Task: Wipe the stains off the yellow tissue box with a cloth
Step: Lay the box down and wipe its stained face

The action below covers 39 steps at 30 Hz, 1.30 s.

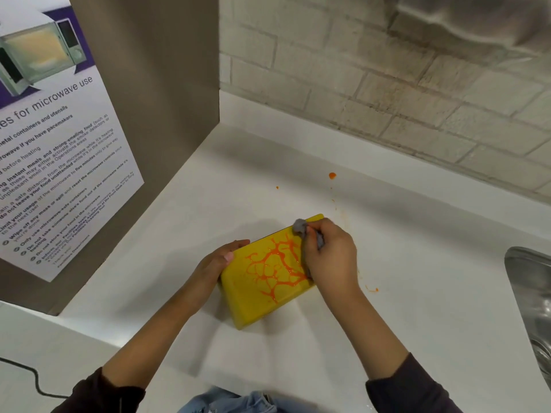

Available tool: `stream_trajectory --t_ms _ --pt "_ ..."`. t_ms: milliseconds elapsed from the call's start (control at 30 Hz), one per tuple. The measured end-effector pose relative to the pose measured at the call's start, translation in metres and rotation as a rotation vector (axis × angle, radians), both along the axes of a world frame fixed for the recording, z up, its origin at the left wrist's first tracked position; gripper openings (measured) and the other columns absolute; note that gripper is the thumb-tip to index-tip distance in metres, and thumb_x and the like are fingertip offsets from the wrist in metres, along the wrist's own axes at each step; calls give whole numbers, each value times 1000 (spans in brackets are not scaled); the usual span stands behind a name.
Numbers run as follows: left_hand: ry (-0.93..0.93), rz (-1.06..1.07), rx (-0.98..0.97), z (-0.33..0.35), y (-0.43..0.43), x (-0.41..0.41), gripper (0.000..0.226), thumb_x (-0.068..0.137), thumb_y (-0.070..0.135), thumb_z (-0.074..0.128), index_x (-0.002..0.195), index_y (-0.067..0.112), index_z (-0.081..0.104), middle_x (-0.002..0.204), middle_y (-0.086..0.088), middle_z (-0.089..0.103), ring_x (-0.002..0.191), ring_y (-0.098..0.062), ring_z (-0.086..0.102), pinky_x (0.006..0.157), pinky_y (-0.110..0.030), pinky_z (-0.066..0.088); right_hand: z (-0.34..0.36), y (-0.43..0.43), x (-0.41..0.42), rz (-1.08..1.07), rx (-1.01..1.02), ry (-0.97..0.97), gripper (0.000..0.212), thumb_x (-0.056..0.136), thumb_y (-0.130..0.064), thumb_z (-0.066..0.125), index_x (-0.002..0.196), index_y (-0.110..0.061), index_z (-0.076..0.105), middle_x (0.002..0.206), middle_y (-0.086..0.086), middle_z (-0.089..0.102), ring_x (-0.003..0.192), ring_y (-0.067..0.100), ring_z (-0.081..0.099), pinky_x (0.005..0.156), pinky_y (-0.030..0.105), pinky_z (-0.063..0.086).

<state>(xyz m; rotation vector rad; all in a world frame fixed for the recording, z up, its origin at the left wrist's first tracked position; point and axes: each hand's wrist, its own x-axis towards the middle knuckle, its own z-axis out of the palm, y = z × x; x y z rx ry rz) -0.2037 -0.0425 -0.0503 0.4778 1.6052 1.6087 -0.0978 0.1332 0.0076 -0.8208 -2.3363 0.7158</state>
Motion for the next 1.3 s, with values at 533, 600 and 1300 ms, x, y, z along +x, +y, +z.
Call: stream_trajectory --t_ms 533,600,1300 --pt "-15 18 -14 0 0 1 72 66 57 43 126 19 52 134 -11 53 123 -28 50 107 -52 37 0 -14 4 34 36 26 20 87 -13 54 93 -9 73 90 8 72 84 28 62 81 46 47" --pt "-20 15 -18 -1 0 1 70 65 58 43 126 22 52 134 -10 53 123 -27 50 107 -51 37 1 -15 7 165 53 11 24 87 -14 53 97 -7 74 94 10 69 90 28 60 83 41 46" --pt "-54 52 -39 -5 2 -1 56 75 44 38 126 25 51 135 -11 53 123 -29 50 107 -53 36 -2 -15 22 382 112 -156 39 89 -26 44 120 -13 64 107 10 58 98 25 51 85 34 39"
